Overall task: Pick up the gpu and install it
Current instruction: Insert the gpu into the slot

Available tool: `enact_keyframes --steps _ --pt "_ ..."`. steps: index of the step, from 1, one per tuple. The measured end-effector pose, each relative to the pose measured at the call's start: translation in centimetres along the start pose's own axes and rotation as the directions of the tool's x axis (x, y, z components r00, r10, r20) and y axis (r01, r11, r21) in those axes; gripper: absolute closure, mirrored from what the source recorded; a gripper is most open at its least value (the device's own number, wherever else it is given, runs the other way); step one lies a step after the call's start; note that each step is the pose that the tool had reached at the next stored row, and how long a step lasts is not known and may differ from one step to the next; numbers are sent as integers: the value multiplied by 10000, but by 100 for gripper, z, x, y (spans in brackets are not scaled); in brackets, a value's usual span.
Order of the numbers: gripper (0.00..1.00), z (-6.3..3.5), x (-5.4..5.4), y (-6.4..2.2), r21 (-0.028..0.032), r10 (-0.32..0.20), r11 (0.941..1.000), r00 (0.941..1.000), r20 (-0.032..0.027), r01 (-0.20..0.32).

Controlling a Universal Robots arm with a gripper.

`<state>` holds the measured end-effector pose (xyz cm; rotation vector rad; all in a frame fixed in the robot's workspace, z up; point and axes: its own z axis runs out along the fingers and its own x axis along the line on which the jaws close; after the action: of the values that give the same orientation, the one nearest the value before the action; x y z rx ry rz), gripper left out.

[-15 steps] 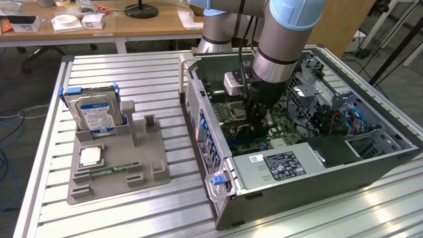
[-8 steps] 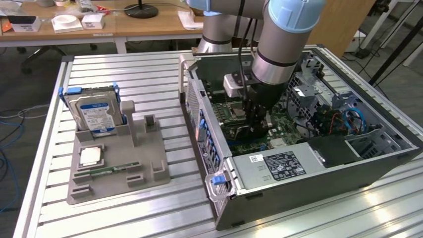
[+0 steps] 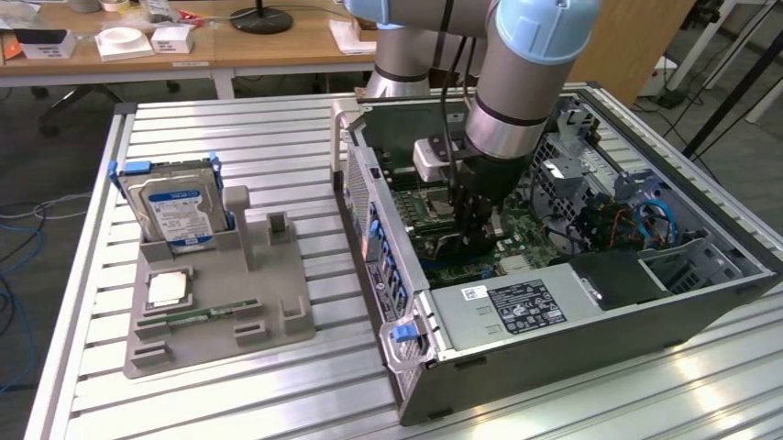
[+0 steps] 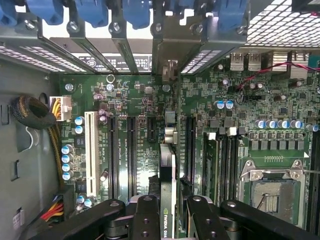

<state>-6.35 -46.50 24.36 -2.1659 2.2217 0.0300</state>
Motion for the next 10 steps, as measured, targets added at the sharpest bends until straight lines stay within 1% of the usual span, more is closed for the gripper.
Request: enact_keyframes --steps 3,5,10 --pt "74 12 1 2 -4 1 10000 10000 -6 -1" --pt "74 25 1 3 -3 2 10000 10000 3 -2" --pt "74 25 1 3 -1 2 10000 10000 1 -2"
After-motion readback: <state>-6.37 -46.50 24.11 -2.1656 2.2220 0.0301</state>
